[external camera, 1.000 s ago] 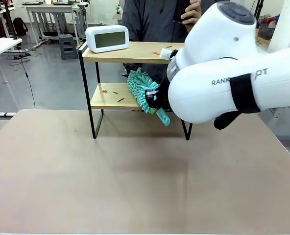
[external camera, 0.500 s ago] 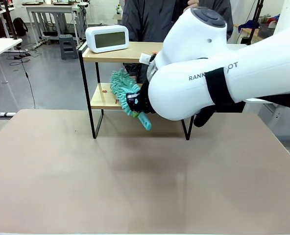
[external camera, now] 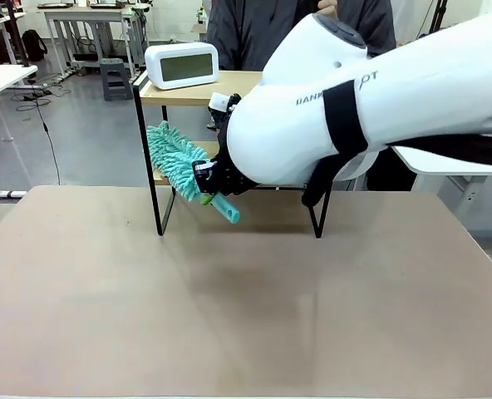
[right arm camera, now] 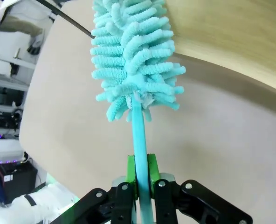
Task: Clean the shelf.
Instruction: Clean the specific tier of the Shelf with the Duster once objects are removed.
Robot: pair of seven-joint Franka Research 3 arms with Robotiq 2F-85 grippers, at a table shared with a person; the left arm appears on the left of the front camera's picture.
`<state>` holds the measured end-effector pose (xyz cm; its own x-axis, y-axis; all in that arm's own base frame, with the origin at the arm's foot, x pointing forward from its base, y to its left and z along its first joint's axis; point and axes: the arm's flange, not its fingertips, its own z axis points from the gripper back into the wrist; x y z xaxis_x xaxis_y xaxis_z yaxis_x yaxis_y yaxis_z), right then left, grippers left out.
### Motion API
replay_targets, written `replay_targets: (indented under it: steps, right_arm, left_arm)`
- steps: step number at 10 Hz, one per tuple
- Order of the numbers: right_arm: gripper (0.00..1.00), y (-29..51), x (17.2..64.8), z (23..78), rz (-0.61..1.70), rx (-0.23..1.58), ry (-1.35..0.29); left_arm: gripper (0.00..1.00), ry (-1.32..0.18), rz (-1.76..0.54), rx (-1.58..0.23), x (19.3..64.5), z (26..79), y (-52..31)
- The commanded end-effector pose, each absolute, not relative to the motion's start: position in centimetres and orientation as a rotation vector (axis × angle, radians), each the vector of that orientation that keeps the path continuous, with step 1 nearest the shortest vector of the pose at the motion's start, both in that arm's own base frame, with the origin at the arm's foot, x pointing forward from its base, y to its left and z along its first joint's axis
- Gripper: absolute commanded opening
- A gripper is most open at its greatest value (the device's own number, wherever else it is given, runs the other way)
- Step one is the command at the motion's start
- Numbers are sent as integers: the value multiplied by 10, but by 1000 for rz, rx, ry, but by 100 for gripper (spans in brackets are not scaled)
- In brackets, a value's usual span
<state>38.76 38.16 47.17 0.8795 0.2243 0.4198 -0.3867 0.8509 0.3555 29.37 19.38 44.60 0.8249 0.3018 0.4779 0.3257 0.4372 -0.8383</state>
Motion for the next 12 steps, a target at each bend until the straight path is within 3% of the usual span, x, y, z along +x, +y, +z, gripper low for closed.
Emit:
replay_targets:
  steps: [1, 3, 5, 8, 12]
  right_arm:
    - [13, 329, 377, 487, 434, 441, -340]
    - [13, 268, 349, 513, 415, 459, -370]
    - [13, 231, 318, 530, 509, 599, -274]
    - [13, 189, 304, 538, 540, 734, -288]
    - [13, 59, 238, 595, 627, 736, -279]
  left_arm:
    - [100, -658, -33, -1146, 294, 447, 193]
    - [100, -658, -33, -1146, 294, 447, 193]
    - [100, -658, -33, -1146, 294, 447, 193]
    - [100, -658, -33, -1146, 294, 447, 193]
    - [100, -658, -33, -1146, 294, 447, 193]
